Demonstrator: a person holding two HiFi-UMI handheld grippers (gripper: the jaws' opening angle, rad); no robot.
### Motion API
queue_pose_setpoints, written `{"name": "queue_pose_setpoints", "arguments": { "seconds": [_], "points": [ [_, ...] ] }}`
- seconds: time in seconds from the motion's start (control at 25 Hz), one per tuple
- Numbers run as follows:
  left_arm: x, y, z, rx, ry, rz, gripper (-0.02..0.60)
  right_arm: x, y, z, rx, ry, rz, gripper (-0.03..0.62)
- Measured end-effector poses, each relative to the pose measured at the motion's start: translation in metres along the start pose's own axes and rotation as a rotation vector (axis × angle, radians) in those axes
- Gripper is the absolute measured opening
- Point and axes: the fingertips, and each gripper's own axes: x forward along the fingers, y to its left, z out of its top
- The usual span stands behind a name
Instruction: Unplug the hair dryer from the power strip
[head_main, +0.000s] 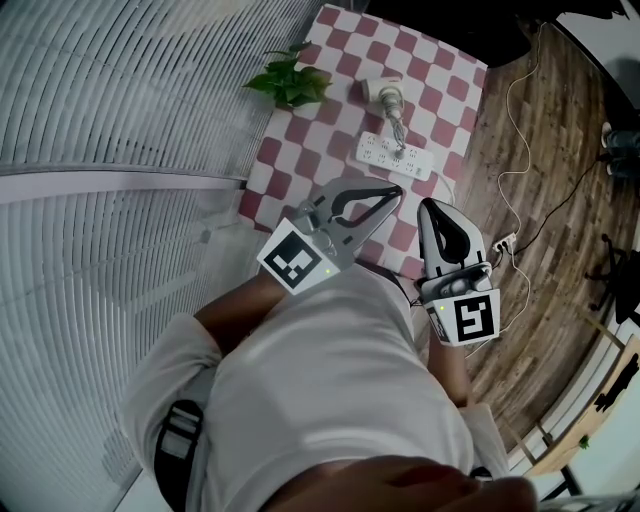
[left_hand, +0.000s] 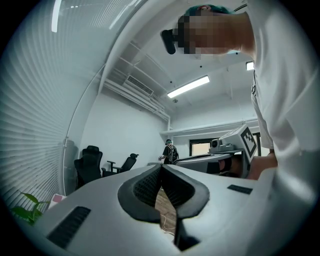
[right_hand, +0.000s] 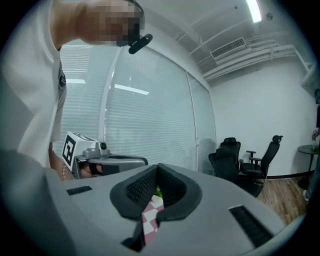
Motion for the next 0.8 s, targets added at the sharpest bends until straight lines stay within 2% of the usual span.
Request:
{"name": "queue_pose_setpoints", "arguments": {
  "seconds": [0.8],
  "points": [
    [0.0006, -0.0079, -0.0033, 0.005, 0.005, -0.008, 0.031, -0.0062, 0.0012, -0.0006, -0.023, 0.001, -0.011, 0.031]
  ]
}}
